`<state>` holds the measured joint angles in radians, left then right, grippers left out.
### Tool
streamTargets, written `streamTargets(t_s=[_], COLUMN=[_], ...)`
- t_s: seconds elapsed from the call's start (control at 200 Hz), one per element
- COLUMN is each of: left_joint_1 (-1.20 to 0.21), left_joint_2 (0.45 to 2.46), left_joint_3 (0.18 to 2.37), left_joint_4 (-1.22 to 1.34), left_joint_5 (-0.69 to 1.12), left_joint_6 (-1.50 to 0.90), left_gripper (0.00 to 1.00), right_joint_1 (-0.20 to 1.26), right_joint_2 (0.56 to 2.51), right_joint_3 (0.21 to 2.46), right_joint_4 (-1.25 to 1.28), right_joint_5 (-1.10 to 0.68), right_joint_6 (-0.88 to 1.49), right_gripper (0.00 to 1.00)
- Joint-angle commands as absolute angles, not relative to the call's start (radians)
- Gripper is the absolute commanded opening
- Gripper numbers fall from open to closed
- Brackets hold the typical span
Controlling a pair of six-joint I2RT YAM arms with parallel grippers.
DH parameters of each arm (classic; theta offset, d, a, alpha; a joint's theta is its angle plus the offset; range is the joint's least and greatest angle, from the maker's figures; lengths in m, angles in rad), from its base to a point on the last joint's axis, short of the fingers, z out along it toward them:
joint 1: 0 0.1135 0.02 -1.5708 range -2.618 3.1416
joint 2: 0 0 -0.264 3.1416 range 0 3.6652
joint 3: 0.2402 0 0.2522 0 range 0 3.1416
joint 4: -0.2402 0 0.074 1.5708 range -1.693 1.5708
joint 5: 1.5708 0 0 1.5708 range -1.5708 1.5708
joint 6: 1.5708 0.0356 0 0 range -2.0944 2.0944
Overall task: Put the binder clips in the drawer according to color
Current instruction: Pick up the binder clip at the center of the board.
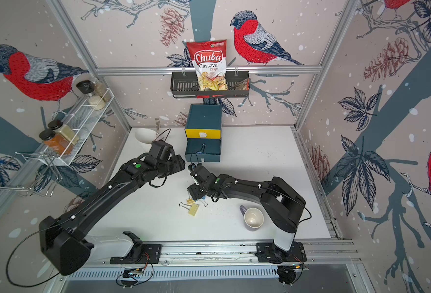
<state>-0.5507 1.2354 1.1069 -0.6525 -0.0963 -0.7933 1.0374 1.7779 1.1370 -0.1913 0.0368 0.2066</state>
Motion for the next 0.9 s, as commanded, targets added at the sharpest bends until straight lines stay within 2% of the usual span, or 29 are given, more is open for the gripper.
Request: streamTargets(t_s=[0.0,0.54,0.895], left_joint_1=[-0.549,-0.548,-0.556], left_joint_2=[1.168,0.971,0.942], left_joint_3=[1.040,0.816,0.786], left_joint_4=[-0.618,-0.637,-0.627], left_joint_5=[-0.040,-0.008,0.003], left_joint_6=[-0.822,-0.875,-0.889], left_gripper=[0.72,0.73,0.72], right_joint_1=[1.035,1.038,1.052], right_joint_2=[1.800,1.900,1.861], right_joint_3=[1.144,1.167,1.129], right_joint_4=[-0.220,-0.199,-0.160], right_joint_5=[-0.045,-0.099,-0.055], right_joint_6=[0.154,0.123,0.167], right_gripper=[0.81,0.73,0.53])
